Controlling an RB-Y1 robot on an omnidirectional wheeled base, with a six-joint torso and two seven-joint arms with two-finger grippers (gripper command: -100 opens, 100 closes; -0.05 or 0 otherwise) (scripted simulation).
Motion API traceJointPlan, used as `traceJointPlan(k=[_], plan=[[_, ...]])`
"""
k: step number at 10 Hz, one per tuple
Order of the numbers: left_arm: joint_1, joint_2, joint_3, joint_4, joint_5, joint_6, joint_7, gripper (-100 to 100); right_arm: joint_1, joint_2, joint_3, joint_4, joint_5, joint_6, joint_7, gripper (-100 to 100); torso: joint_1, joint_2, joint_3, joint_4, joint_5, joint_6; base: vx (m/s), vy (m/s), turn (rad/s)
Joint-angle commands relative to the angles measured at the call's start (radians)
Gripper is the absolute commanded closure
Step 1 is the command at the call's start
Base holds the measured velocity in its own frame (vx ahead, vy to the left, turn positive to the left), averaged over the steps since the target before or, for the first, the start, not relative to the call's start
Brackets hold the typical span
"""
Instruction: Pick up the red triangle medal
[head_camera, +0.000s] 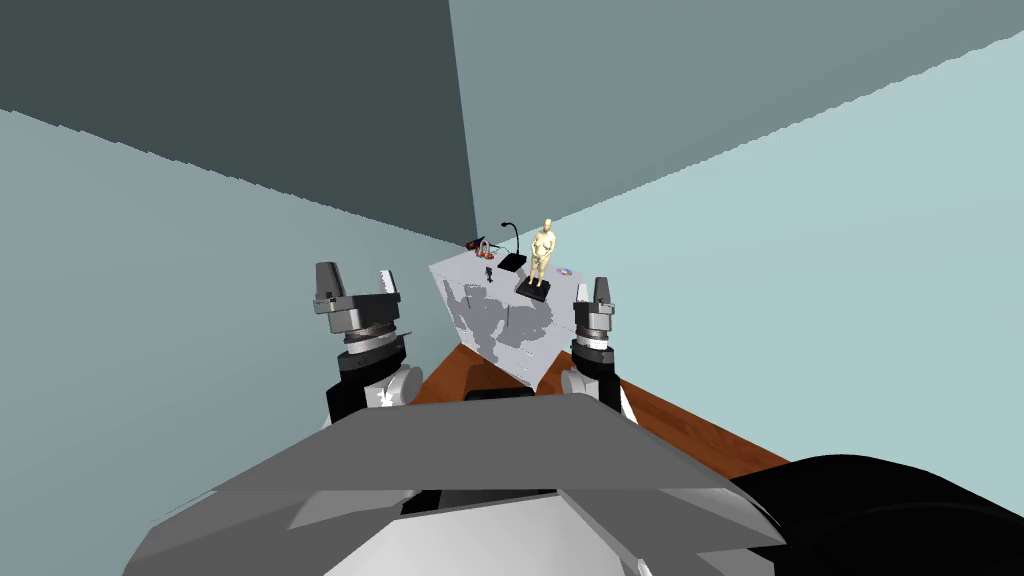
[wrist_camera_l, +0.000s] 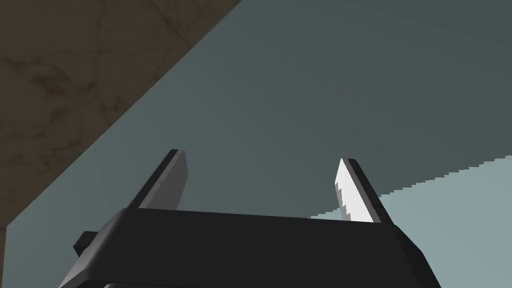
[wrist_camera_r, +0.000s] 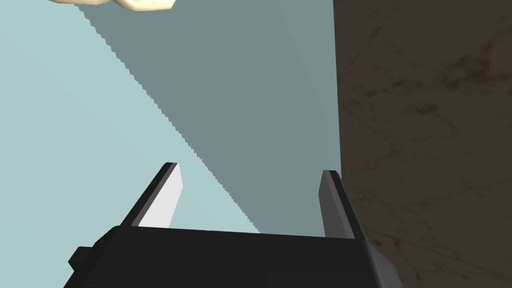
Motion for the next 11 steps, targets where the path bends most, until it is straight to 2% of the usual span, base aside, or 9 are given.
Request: traceJointPlan(k=[1, 4, 6, 11], plan=[[-0.007, 0.037, 0.006, 0.009, -0.005, 0.001, -0.004, -100, 0.000, 0.000, 0.000, 0.000, 0.000, 0.000, 0.000, 0, 0.000, 0.000, 0.000, 0.000, 0.000, 0.000, 0.000, 0.000, 0.000], [-0.036, 0.113, 0.029, 0.041, -0.027, 0.005, -0.020, -100, 0.000, 0.000, 0.000, 0.000, 0.000, 0.000, 0.000, 0, 0.001, 0.000, 0.000, 0.000, 0.000, 0.000, -0.002, 0.004, 0.000], [-0.063, 0.151, 0.050, 0.074, -0.047, 0.010, -0.036, -100, 0.000, 0.000, 0.000, 0.000, 0.000, 0.000, 0.000, 0, 0.001, 0.000, 0.000, 0.000, 0.000, 0.000, -0.004, 0.008, -0.005], [-0.144, 0.206, 0.112, 0.173, -0.112, 0.023, -0.086, -100, 0.000, 0.000, 0.000, 0.000, 0.000, 0.000, 0.000, 0, 0.001, 0.000, 0.000, 0.000, 0.000, 0.000, -0.001, 0.009, -0.020]])
